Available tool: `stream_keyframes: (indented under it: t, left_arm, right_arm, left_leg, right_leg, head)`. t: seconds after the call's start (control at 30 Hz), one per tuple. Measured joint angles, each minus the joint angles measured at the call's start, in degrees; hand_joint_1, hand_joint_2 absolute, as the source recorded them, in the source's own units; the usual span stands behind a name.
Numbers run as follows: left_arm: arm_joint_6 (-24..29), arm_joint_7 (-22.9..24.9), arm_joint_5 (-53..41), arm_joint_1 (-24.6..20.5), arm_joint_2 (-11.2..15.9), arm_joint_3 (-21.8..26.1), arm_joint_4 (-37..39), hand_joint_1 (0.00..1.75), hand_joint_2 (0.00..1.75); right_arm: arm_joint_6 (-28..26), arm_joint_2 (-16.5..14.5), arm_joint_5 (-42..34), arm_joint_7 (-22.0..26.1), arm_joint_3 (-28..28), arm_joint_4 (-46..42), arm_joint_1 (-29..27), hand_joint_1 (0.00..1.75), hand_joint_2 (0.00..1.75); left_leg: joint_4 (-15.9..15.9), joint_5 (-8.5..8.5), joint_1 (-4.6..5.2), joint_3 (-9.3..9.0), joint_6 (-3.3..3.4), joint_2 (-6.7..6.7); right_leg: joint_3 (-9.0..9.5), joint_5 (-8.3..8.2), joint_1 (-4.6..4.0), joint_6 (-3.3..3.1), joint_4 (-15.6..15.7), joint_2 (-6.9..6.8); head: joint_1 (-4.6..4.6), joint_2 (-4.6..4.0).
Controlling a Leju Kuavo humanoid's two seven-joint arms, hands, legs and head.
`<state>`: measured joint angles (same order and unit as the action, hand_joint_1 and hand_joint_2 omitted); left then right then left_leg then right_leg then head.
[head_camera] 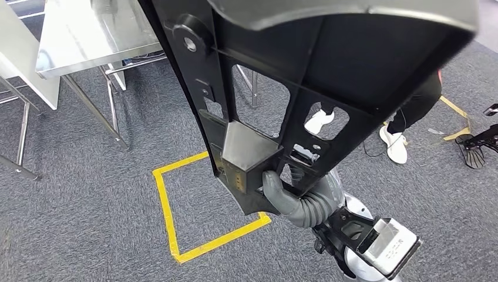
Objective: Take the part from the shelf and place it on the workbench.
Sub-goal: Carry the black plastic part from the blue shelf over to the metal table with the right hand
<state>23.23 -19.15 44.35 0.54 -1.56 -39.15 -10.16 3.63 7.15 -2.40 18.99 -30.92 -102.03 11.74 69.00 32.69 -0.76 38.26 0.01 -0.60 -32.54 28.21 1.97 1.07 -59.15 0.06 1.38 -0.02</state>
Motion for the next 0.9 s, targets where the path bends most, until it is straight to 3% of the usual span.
stream_keyframes:
  t: [0.07,0.1,0.17,0.23,0.33,0.4,0.47,0.53,0.57,0.6,0.63,0.67,0.73,0.8,0.9]
  left_arm:
    - [0.0,0.0,0.0,0.07,-0.03,0.0,-0.01,0.0,1.75]
    - [0.0,0.0,0.0,0.13,-0.03,0.01,-0.01,0.0,1.75]
    - [0.01,0.0,0.0,0.18,-0.02,0.02,-0.01,0.0,1.75]
    - [0.03,0.04,0.02,0.11,0.04,0.04,-0.01,0.0,1.75]
    - [0.1,0.15,0.09,0.06,0.02,0.09,-0.03,0.0,1.75]
    - [0.23,0.16,0.13,0.17,0.01,0.11,-0.04,0.0,1.75]
    - [0.4,0.14,0.11,0.13,-0.05,0.15,-0.05,0.0,1.75]
    - [0.51,0.13,0.11,0.06,-0.15,0.19,-0.06,0.0,1.75]
    - [0.55,0.13,0.11,0.08,-0.2,0.2,-0.07,0.0,1.75]
    - [0.57,0.13,0.11,0.11,-0.23,0.22,-0.07,0.0,1.75]
    - [0.6,0.13,0.11,0.14,-0.27,0.25,-0.07,0.0,1.75]
    - [0.62,0.11,0.08,0.16,-0.31,0.27,-0.08,0.0,1.75]
    - [0.63,0.01,-0.03,0.15,-0.32,0.32,-0.11,0.0,1.75]
    - [0.57,-0.12,-0.13,0.16,-0.26,0.34,-0.13,0.0,1.75]
    - [0.22,-0.2,-0.26,0.18,-0.13,0.35,-0.14,0.0,1.75]
  right_arm:
    - [0.0,0.0,-0.01,-0.01,-0.07,0.01,-0.03,1.75,1.75]
    - [0.0,0.0,-0.01,-0.02,-0.12,0.01,-0.03,1.75,1.75]
    - [0.0,-0.05,-0.01,-0.02,-0.19,0.01,0.01,1.75,1.75]
    - [0.01,-0.16,-0.02,-0.02,-0.26,0.01,0.1,1.75,1.75]
    - [0.05,-0.24,-0.04,-0.08,-0.39,0.0,0.24,1.75,1.75]
    - [0.06,-0.27,-0.04,-0.16,-0.45,-0.03,0.35,1.75,1.75]
    - [0.07,-0.25,-0.06,-0.21,-0.53,-0.06,0.49,1.75,1.75]
    - [0.07,-0.14,-0.08,-0.25,-0.58,0.02,0.49,1.75,1.75]
    - [0.08,-0.08,-0.08,-0.27,-0.6,0.1,0.44,1.75,1.75]
    - [0.08,-0.03,-0.07,-0.28,-0.61,0.18,0.41,1.75,1.75]
    - [0.09,0.01,-0.08,-0.28,-0.61,0.25,0.41,1.75,1.75]
    - [0.09,0.04,-0.08,-0.28,-0.62,0.28,0.42,1.75,1.75]
    - [0.08,0.11,-0.1,-0.28,-0.62,0.34,0.43,1.75,1.75]
    - [0.04,0.16,-0.12,-0.3,-0.63,0.39,0.39,1.75,1.75]
    - [-0.02,0.09,-0.09,-0.35,-0.63,0.37,0.39,1.75,1.75]
  left_leg:
    - [5.85,1.17,-0.02,3.97,0.01,0.34]
    - [5.73,0.01,-0.01,4.47,0.17,0.37]
    - [-0.59,-4.72,0.08,2.15,0.86,0.52]
    - [-7.33,-7.54,0.5,-0.98,1.53,0.99]
    - [-9.7,-7.27,1.21,-2.02,1.87,1.07]
    - [-10.65,-7.3,0.99,-2.9,2.23,0.76]
    - [-11.59,-7.28,0.66,-4.15,2.75,0.48]
    - [-11.72,-6.88,0.72,-4.76,3.16,0.19]
    - [-11.71,-6.61,0.73,-5.0,3.24,0.01]
    - [-11.7,-6.3,0.73,-5.33,3.2,-0.2]
    - [-11.69,-5.96,0.7,-5.77,3.1,-0.4]
    - [-11.69,-5.57,0.67,-6.31,2.93,-0.61]
    - [-11.57,-4.7,0.85,-7.04,2.42,-0.93]
    - [-11.48,-4.05,1.14,-7.24,1.89,-1.06]
    - [-11.19,-3.27,1.02,-7.44,1.09,-0.79]
  right_leg:
    - [0.4,0.4,-0.25,-0.41,-0.01,-0.37]
    - [0.68,0.63,-0.34,-0.51,-0.01,-0.46]
    - [1.45,1.2,-0.45,-0.47,0.02,-0.53]
    - [1.99,1.79,-0.71,-0.13,0.07,-0.56]
    - [2.26,2.22,-0.83,0.76,0.44,-0.8]
    - [2.28,2.74,-0.88,1.3,-0.03,-0.96]
    - [-0.04,4.49,-1.02,1.25,-4.75,-0.74]
    - [-4.99,6.61,-1.02,1.12,-12.74,-0.4]
    - [-7.18,6.86,-1.02,1.32,-15.44,-0.3]
    - [-8.32,6.12,-0.99,1.74,-15.97,-0.27]
    - [-8.22,4.46,-0.95,2.3,-14.1,-0.26]
    - [-7.02,2.11,-0.88,2.89,-10.28,-0.26]
    - [-3.98,-1.9,-0.81,3.22,-2.45,-0.25]
    - [-2.67,-3.09,-0.92,2.25,0.53,-0.22]
    - [-2.27,-2.72,-0.73,0.67,0.69,-0.13]
  head:
    - [-0.01,0.0]
    - [-0.01,0.0]
    - [-0.01,0.0]
    - [0.01,0.0]
    - [0.0,0.0]
    - [0.03,0.0]
    - [0.15,0.0]
    - [0.23,0.0]
    - [0.25,0.0]
    - [0.25,0.0]
    - [0.25,0.0]
    - [0.25,0.0]
    - [0.27,0.0]
    - [0.19,0.0]
    - [0.05,0.0]
